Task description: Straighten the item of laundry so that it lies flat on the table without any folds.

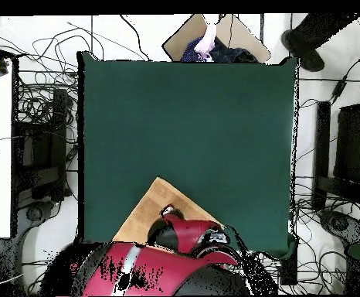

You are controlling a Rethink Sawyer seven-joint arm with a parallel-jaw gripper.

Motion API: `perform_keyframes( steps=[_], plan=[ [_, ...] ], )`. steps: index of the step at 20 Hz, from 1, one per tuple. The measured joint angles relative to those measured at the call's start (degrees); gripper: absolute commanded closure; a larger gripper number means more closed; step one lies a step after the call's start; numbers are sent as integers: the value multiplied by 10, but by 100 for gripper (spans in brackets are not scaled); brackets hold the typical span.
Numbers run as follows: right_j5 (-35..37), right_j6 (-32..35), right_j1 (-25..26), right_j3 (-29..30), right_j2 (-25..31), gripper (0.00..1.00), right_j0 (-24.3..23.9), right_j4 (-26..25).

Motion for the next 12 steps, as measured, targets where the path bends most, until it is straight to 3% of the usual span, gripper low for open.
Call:
perform_keyframes(
  steps=[5, 12],
  plan=[
    [-126, 0, 41, 18, -65, 100, 85, 39],
    [-302, 0, 112, 50, -119, 100, 169, 118]
  ],
)
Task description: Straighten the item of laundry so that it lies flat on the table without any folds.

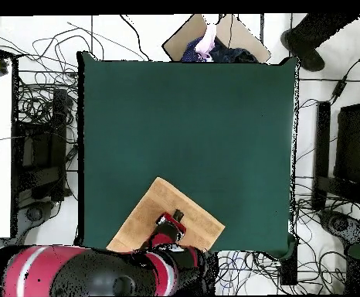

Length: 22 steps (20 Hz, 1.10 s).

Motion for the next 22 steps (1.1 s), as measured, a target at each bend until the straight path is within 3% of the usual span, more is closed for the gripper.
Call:
perform_keyframes(
  steps=[2, 10, 16, 22],
  plan=[
    [-69, 0, 30, 12, -11, 100, 24, 32],
    [-186, 0, 81, 23, -23, 100, 40, 60],
    [-178, 0, 75, 17, -23, 100, 22, 52],
    [-117, 0, 50, -7, -23, 100, -14, 40]
  ],
)
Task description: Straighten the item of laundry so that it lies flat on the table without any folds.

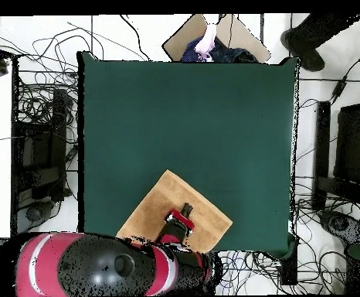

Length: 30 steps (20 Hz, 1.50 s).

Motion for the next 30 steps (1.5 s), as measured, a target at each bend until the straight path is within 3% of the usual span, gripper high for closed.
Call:
perform_keyframes(
  steps=[6, 18, 30],
  plan=[
    [50, 0, -21, -26, 0, 100, -31, -51],
    [51, 0, -22, -53, -8, 100, -52, -117],
    [50, 0, -13, -121, -20, 100, -64, -124]
  ],
)
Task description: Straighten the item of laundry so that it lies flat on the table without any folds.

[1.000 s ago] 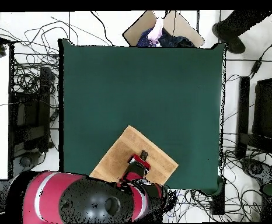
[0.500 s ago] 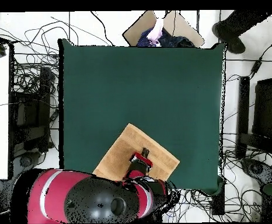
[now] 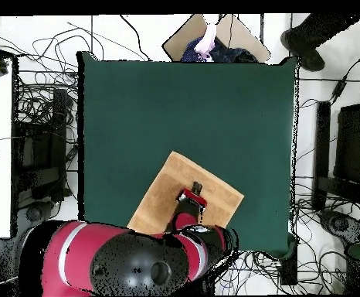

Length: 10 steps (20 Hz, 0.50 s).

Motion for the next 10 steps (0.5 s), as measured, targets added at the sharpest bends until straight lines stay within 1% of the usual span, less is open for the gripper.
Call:
perform_keyframes(
  steps=[6, 7, 10],
  plan=[
    [0, 0, 9, -45, -8, 100, -1, 0],
    [0, 0, 14, -63, -10, 100, -1, 0],
    [0, 0, 18, -81, -13, 100, -1, 0]
  ],
)
